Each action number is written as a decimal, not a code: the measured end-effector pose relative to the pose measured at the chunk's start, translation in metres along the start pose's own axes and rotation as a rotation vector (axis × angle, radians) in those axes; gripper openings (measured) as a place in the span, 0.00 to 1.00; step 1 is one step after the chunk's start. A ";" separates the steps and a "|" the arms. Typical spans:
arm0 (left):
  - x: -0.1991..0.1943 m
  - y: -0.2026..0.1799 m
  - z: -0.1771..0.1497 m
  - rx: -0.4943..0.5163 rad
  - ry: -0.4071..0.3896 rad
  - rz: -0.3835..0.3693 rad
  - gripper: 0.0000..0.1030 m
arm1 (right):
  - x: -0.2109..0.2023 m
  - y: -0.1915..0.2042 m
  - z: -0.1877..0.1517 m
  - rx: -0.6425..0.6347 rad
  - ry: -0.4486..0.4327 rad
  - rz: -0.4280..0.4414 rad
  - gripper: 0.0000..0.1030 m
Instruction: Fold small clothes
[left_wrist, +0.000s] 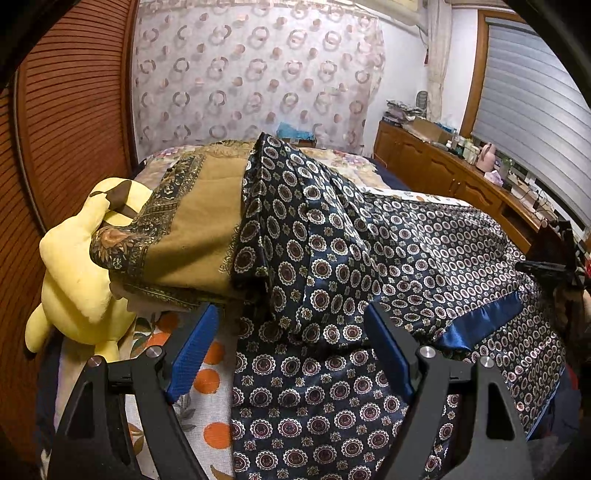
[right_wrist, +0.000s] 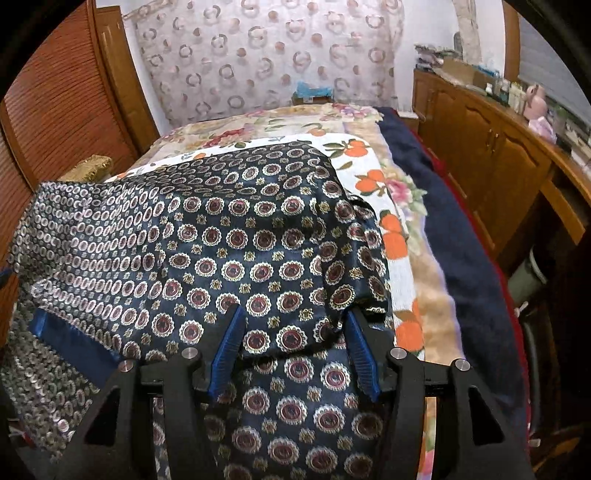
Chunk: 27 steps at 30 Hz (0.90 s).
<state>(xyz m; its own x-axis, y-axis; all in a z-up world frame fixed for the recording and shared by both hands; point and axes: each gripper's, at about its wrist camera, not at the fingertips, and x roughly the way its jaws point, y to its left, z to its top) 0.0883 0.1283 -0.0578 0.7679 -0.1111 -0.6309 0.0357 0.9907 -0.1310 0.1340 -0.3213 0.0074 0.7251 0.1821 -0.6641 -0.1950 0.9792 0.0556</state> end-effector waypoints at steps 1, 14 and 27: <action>0.000 0.001 0.000 -0.002 -0.001 -0.002 0.80 | 0.000 0.001 -0.001 -0.008 -0.007 -0.010 0.56; 0.004 0.007 0.017 -0.010 -0.030 0.019 0.57 | 0.013 0.020 -0.011 -0.058 -0.020 -0.064 0.56; 0.018 0.002 0.029 0.014 0.008 0.002 0.04 | 0.011 0.016 -0.011 -0.053 -0.022 -0.060 0.56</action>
<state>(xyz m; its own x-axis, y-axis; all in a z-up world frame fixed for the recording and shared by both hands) 0.1202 0.1310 -0.0475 0.7627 -0.1100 -0.6374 0.0437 0.9919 -0.1190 0.1315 -0.3050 -0.0067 0.7508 0.1262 -0.6483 -0.1854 0.9824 -0.0235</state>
